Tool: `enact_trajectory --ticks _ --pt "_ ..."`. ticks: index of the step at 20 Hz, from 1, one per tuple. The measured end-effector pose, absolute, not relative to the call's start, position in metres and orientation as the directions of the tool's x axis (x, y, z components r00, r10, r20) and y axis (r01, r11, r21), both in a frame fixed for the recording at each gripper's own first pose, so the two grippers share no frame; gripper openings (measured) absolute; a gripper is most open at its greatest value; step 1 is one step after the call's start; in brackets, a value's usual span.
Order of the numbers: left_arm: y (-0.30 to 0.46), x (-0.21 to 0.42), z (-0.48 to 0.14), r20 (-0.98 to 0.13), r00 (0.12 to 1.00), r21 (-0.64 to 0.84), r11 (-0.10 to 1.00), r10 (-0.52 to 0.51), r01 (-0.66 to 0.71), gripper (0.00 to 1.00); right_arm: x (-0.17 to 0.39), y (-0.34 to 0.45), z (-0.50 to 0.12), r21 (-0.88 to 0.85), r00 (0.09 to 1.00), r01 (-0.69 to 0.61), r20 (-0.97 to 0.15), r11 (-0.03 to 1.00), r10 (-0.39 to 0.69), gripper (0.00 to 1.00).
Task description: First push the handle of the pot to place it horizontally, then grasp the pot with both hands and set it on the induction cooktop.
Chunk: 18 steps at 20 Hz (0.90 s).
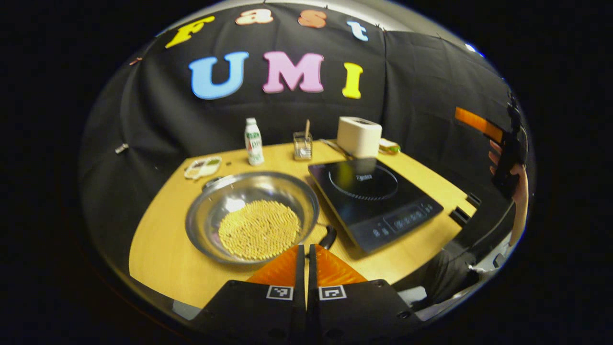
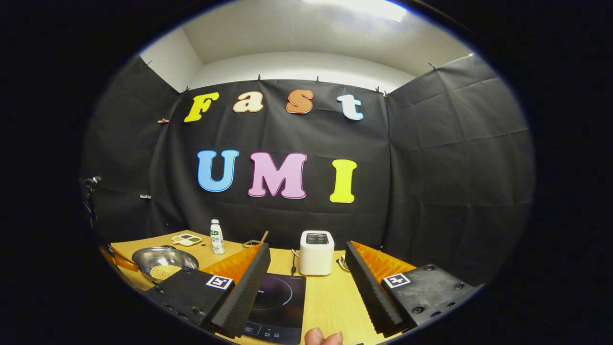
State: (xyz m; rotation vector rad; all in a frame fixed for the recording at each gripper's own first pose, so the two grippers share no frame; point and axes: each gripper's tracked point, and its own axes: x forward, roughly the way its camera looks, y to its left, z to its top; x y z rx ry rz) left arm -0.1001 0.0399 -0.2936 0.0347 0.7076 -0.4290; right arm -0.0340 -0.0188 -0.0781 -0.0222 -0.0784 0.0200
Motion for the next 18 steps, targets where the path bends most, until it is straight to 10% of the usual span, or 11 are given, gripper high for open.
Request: enact_trajectory --ticks 6,18 --pt "0.057 -0.093 -0.343 -0.826 0.480 -0.059 0.892 -0.295 0.447 0.05 -0.039 -0.022 -0.078 -0.061 0.995 -0.010 0.103 0.998 0.016 0.98" --pt "0.042 -0.058 -0.338 -0.869 0.463 0.080 0.876 -0.172 0.475 0.05 -0.041 -0.033 -0.092 -0.062 0.998 0.002 0.067 0.998 0.002 0.98"
